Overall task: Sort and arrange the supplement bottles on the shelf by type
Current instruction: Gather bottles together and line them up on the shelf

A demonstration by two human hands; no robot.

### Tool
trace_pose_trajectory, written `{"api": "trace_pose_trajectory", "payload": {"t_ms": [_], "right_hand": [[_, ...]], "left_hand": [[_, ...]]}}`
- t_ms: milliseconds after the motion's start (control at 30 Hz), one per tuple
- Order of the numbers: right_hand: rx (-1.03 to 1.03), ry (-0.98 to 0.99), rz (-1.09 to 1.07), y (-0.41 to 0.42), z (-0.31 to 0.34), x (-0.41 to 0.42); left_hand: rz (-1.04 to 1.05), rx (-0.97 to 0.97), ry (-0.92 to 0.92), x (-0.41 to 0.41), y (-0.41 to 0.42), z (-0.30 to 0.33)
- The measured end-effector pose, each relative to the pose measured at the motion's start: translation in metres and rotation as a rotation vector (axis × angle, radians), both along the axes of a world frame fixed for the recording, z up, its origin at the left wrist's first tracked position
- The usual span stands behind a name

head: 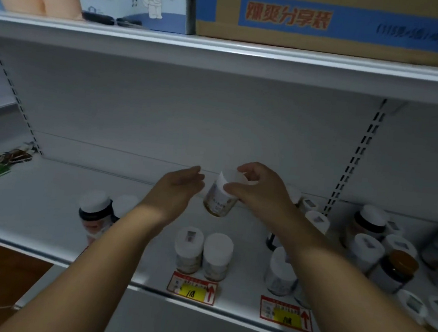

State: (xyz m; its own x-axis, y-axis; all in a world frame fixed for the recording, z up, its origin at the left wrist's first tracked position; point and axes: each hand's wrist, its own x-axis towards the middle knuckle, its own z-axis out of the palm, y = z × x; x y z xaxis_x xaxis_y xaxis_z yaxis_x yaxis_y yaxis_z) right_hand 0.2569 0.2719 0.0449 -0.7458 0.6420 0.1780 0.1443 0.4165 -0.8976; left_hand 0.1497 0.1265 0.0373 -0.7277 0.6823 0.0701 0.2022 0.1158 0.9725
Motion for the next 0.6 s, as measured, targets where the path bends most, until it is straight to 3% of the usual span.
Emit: {"api": "trace_pose_trajectory", "payload": {"t_ms": [133, 267, 400, 600], "right_hand": [[0.103, -0.304, 0.076, 0.001, -0.023, -0.042], [0.090, -0.475, 0.110, 0.002, -0.046, -0.064], [0.043, -0.567, 0.208, 0.000, -0.062, -0.064], [0.035, -0.541, 0.240, -0.001, -0.067, -0.059]], "left_hand": [[0.032, 0.002, -0.003, -0.016, -0.005, -0.009], [0.012, -0.024, -0.002, -0.027, -0.010, -0.023], [0.002, -0.025, -0.030, -0.035, -0.013, -0.031], [-0.025, -0.049, -0.045, -0.035, -0.005, -0.034]]}}
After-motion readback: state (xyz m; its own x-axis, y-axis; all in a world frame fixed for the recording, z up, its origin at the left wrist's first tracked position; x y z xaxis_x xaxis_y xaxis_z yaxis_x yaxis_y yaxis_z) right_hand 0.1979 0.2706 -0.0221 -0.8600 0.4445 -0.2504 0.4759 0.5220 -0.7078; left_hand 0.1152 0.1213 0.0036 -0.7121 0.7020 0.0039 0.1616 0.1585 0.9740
